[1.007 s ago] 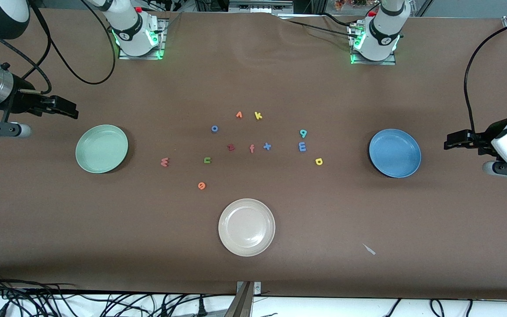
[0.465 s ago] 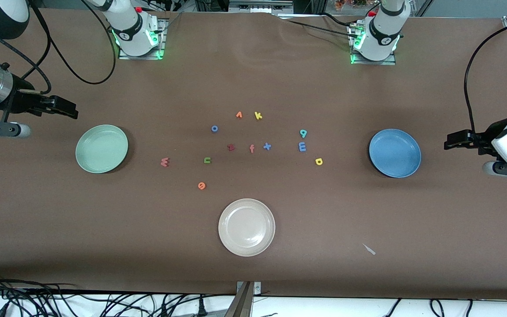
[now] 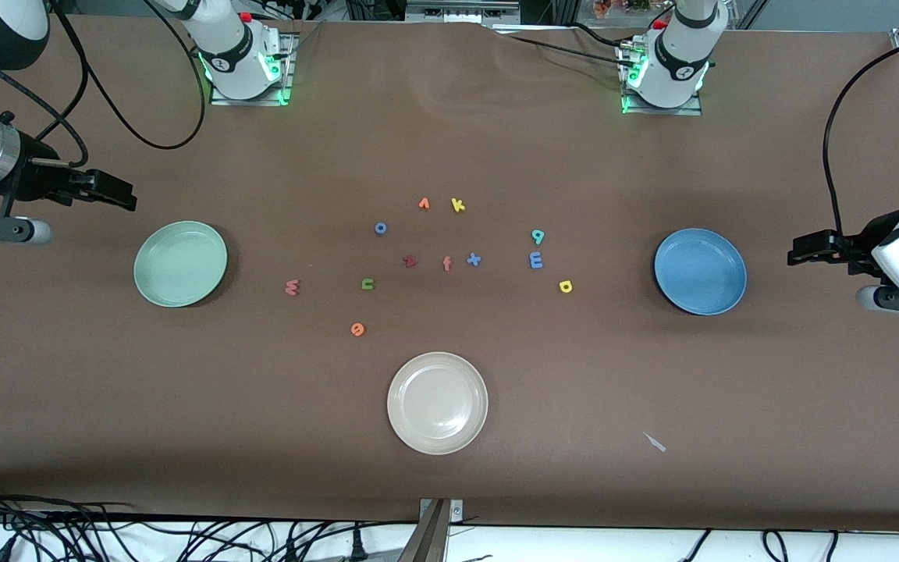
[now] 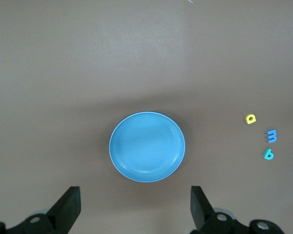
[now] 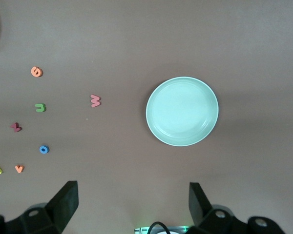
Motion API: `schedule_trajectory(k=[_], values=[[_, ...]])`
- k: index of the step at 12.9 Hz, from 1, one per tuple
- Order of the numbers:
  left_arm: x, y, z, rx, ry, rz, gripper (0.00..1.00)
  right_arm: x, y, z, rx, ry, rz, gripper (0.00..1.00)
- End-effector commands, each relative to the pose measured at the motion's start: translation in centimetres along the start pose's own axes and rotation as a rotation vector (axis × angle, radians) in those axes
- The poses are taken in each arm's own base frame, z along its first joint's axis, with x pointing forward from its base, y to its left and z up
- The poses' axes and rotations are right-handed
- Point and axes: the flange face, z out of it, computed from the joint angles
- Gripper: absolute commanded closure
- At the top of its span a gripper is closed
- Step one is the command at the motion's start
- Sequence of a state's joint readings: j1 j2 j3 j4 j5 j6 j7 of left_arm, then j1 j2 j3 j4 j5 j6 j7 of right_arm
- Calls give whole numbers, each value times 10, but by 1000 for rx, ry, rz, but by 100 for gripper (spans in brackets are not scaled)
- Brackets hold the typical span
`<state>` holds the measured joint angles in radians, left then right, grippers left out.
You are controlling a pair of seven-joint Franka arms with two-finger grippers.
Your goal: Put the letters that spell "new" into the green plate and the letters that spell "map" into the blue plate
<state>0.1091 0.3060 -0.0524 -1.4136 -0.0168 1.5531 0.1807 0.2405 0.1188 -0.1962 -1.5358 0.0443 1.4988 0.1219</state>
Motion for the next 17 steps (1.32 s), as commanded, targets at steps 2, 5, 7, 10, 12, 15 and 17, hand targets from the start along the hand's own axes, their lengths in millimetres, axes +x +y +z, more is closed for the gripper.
schedule_trajectory(k=[2, 5, 7, 10, 12, 15, 17], values=[[-4, -1, -3, 3, 11, -1, 1, -6, 5, -5, 0, -12, 9, 0], [-3, -1, -2, 3, 10, 0, 1, -6, 13, -6, 3, -13, 16, 0], [-4, -2, -2, 2, 10, -1, 1, -4, 14, -4, 1, -9, 20, 0], [-3, -2, -2, 3, 13, -1, 1, -2, 10, -3, 0, -3, 16, 0], [-3, -3, -1, 4, 11, -1, 1, -2, 10, -3, 5, -4, 11, 0], [-1, -4, 2, 3, 7, -3, 1, -3, 11, -7, 3, 1, 11, 0], [-1, -4, 1, 2, 8, -3, 1, -7, 12, -10, 4, -4, 7, 0]])
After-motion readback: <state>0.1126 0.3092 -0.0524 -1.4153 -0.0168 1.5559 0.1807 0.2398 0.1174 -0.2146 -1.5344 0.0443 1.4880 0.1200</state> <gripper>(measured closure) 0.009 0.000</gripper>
